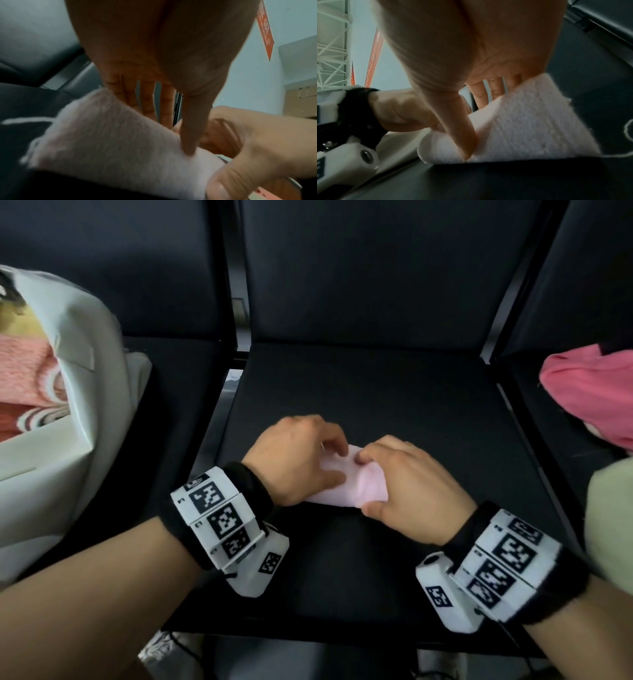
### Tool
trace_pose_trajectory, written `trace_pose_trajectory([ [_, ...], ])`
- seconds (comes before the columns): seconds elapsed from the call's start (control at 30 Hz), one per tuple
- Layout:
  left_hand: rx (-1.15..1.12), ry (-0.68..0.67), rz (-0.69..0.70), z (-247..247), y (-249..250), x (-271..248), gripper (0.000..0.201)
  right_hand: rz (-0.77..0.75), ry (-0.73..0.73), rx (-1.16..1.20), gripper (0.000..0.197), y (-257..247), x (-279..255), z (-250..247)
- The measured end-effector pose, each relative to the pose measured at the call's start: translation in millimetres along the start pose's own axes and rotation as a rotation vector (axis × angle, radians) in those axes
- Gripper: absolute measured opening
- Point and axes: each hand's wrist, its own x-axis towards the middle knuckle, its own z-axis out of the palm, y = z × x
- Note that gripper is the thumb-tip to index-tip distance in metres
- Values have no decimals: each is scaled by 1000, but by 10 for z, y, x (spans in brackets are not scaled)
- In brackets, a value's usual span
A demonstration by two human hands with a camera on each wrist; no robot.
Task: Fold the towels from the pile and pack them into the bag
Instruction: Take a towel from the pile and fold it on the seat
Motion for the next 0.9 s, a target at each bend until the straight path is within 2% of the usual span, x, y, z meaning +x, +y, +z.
trace_pose_trajectory([
  [0.07, 49, -115, 7, 38, 26, -38, 46, 20, -10, -21, 66, -10, 20, -9],
  [0.13, 134, -170, 1, 56, 11, -42, 62, 37, -22, -46, 68, -23, 49, -5],
  [0.2, 190, -205, -13, 66, 11, -22, 70, 46, -29, -76, 67, -11, 69, 8],
  [0.27, 186, -178, 6, 90, 30, 12, 64, 44, -17, -106, 59, 1, 56, -6],
  [0.37, 158, -94, 16, 73, 55, 10, 43, 45, 31, -130, 47, -34, 19, -35],
  [0.53, 179, -28, -4, 43, 64, -9, 31, 51, 16, -189, 55, -123, -7, 109],
  [0.6, 148, -35, -37, 19, 54, -35, 31, 48, 38, -252, 51, -131, 7, 185],
  [0.67, 102, -51, -61, -10, 40, -77, 34, 43, 91, -298, 33, -187, 24, 201],
  [0.73, 75, -59, -58, -43, 15, -140, 38, 64, 84, -305, 23, -292, 36, 166],
  [0.9, 206, 18, 9, -88, -122, -400, 49, 50, 84, -200, 18, -712, -6, 31],
])
